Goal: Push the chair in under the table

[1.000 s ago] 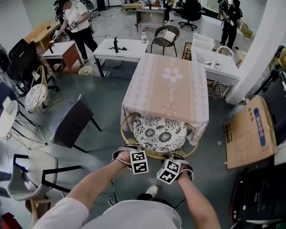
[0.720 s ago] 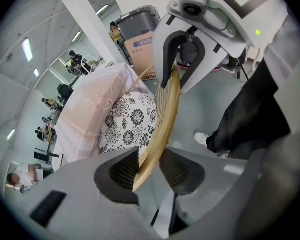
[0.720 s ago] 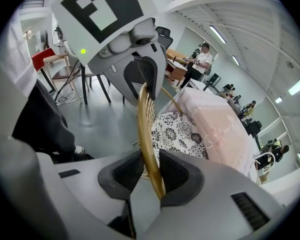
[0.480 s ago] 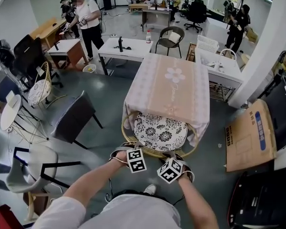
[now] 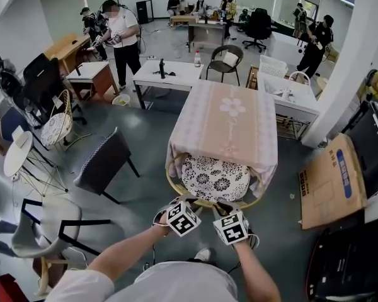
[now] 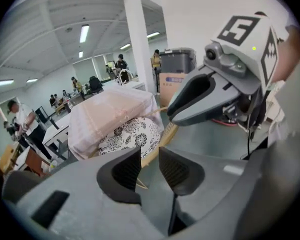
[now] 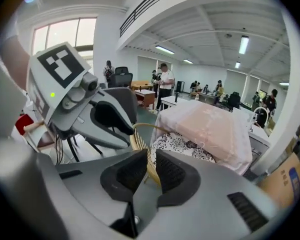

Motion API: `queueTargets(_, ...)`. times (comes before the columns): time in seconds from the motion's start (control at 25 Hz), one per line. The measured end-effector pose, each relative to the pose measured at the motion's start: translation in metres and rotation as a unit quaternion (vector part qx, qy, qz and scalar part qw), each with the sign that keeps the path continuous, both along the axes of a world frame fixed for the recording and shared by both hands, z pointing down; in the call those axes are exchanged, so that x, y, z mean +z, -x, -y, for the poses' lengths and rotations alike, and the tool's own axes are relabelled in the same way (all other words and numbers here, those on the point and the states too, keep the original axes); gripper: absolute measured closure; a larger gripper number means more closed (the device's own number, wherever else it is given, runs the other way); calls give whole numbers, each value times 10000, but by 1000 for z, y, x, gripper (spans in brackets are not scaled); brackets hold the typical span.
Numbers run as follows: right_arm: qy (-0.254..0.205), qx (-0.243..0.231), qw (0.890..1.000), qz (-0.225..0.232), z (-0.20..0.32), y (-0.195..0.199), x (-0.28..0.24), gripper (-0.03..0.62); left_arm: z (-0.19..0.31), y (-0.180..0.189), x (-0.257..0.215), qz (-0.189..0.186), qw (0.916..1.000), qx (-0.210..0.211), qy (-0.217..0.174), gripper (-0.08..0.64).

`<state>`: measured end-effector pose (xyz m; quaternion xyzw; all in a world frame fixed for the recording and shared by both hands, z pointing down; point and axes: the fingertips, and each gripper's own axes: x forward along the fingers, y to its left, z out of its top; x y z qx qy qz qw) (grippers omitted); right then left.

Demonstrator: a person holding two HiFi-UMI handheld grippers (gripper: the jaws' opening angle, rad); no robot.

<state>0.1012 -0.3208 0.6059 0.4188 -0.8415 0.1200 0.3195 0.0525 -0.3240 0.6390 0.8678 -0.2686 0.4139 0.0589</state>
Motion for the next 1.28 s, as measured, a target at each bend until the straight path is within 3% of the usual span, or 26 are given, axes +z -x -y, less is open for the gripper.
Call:
queueTargets(0.2, -266, 448, 9973, 516, -5, 8, -31, 552, -7, -5, -37, -979, 9934, -597, -81, 463)
queueTargets(0.48, -427, 849, 9919, 845, -32, 15, -60, 565, -27, 4, -78, -1765, 9772, -1172, -135, 494)
queueTargets(0.68, -531, 1056, 9875, 1044, -49, 21, -70, 571, -45, 8, -96, -2129, 9677, -1344, -157, 513)
queueTargets(1.08, -811, 1134, 9823, 1253, -83, 46, -98, 577, -79, 27, -117, -2393, 9579, -1579, -161, 552)
queueTargets(1.28, -1026, 1274, 9780, 1292, -96, 45, -114, 584, -94, 20, -129, -2589, 9545, -1473, -121, 554)
